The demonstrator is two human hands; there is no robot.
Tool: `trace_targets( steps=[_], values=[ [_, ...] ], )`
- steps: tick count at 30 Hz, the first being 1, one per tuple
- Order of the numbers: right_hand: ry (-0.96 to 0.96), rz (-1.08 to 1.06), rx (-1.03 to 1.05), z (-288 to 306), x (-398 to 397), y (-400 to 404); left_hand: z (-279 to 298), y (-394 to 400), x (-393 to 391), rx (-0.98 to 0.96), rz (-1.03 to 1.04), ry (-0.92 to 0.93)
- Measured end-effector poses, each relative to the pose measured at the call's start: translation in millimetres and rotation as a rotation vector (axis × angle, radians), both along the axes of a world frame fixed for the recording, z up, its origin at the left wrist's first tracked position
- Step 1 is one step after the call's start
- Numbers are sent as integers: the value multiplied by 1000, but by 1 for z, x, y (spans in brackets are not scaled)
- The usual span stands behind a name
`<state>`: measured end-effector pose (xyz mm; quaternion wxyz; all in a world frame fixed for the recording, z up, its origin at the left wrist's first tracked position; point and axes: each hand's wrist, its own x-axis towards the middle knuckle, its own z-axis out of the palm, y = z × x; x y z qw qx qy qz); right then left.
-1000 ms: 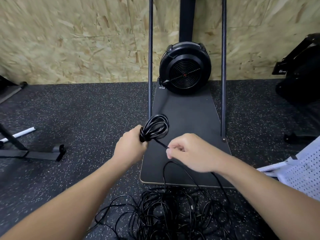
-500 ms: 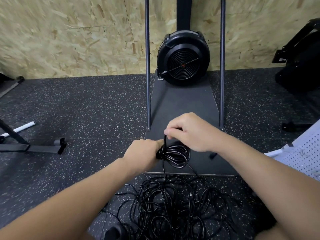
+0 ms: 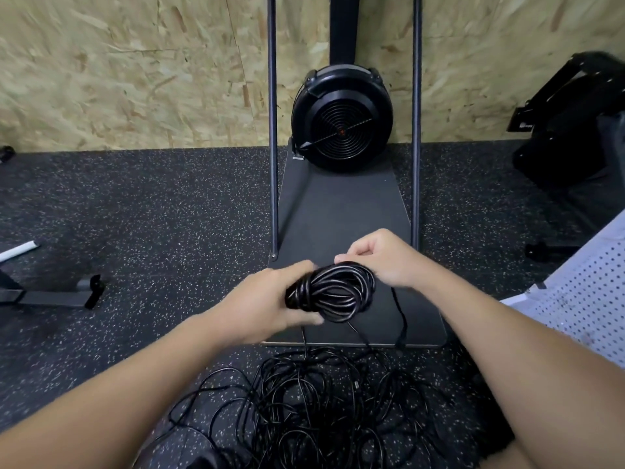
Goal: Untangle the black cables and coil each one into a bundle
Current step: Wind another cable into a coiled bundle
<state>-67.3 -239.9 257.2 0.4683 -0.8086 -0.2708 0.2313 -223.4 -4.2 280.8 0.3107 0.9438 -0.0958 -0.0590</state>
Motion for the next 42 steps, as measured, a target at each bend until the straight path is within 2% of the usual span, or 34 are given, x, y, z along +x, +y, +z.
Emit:
trace_targets(
  steps=[3,6,8,12,17,21,25,28,36,42],
  values=[
    [30,33,-137,-17,4,-5,-3,3,1,-128,115,49],
    [36,110,-237,-18,-1,-4,-7,9,6,-247,114,-10],
    [-35,148,-298,-15,-6,0,-10,11,14,-325,165,-50],
    [-232,202,-408,-15,-15,1,-27,31,37,-375,457,-56],
    [-526,287,-377,14,-39,11,-52,51,45,-117,515,76],
    [-653,287,-228,43,-56,20,-58,31,40,90,402,113],
    [-613,253,-83,49,-56,22,-51,-3,28,380,255,35],
    [-550,190,-14,49,-54,22,-41,-12,19,414,153,13],
    [-320,-3,70,44,-30,10,-14,-17,4,336,-16,-179],
    [-183,-65,24,33,-6,-9,-9,-21,1,167,22,-211]
  ],
)
